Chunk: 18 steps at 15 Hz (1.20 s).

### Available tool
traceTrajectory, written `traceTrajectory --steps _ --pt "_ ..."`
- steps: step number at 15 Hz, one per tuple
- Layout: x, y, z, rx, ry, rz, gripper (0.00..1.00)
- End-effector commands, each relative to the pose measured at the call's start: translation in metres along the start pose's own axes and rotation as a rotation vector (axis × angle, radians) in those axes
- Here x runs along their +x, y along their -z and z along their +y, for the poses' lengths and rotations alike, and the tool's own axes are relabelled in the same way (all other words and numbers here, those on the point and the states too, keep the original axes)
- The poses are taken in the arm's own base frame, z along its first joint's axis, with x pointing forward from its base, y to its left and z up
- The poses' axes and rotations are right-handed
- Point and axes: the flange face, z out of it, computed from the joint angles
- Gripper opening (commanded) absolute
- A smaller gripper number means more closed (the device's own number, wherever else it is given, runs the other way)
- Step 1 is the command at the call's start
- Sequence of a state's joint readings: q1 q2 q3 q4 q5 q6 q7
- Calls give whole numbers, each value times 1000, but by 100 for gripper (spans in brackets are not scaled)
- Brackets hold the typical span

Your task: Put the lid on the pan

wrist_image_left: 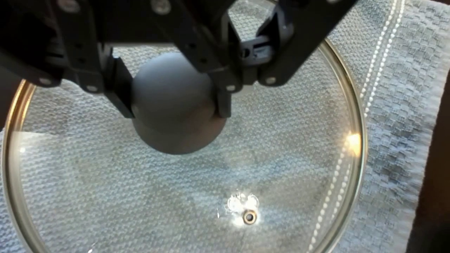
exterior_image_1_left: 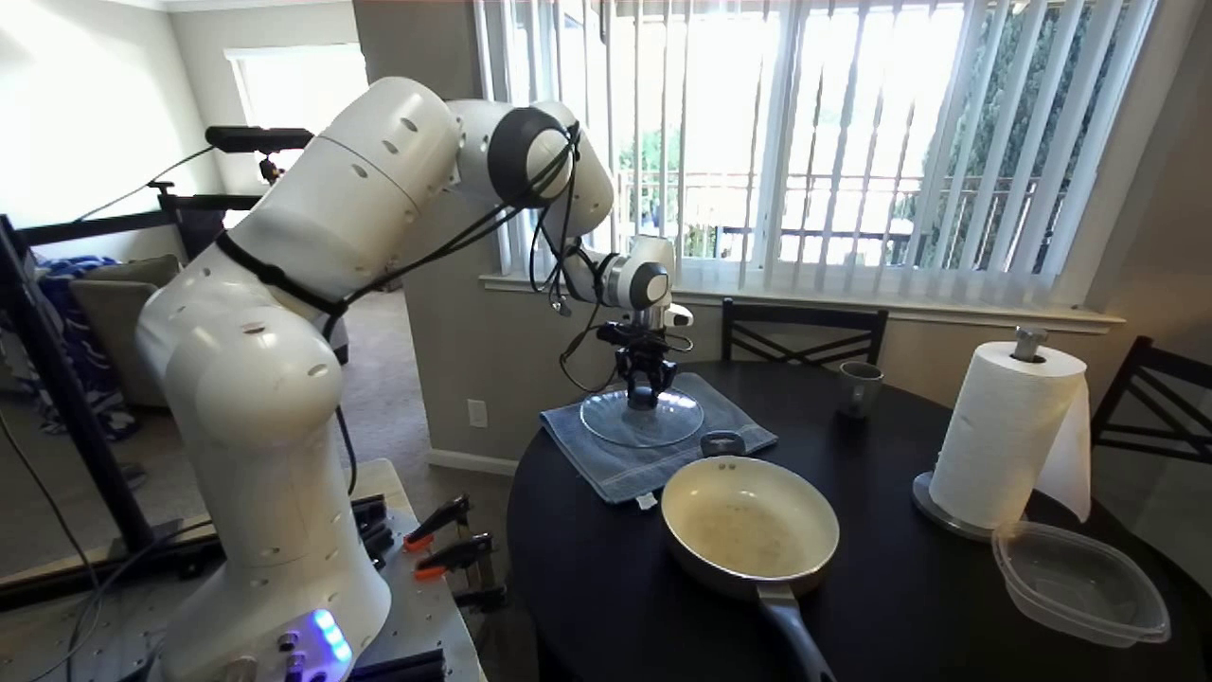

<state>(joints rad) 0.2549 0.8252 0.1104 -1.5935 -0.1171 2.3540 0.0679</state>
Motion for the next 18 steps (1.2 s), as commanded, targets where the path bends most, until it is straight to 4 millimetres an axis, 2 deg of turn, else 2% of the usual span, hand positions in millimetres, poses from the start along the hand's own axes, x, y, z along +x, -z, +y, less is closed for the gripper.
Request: traceTrajectory --steps 1,4,8,10,13,18 --pt "-20 53 -6 28 -4 -22 33" --pt "-31 83 6 26 -27 -43 33" --pt "-64 116 52 37 -101 -31 33" --pt "-87 125 84 57 -164 -10 33" --pt "-124 132 130 85 -261 -9 33" --pt "-177 116 192 122 -381 -24 33"
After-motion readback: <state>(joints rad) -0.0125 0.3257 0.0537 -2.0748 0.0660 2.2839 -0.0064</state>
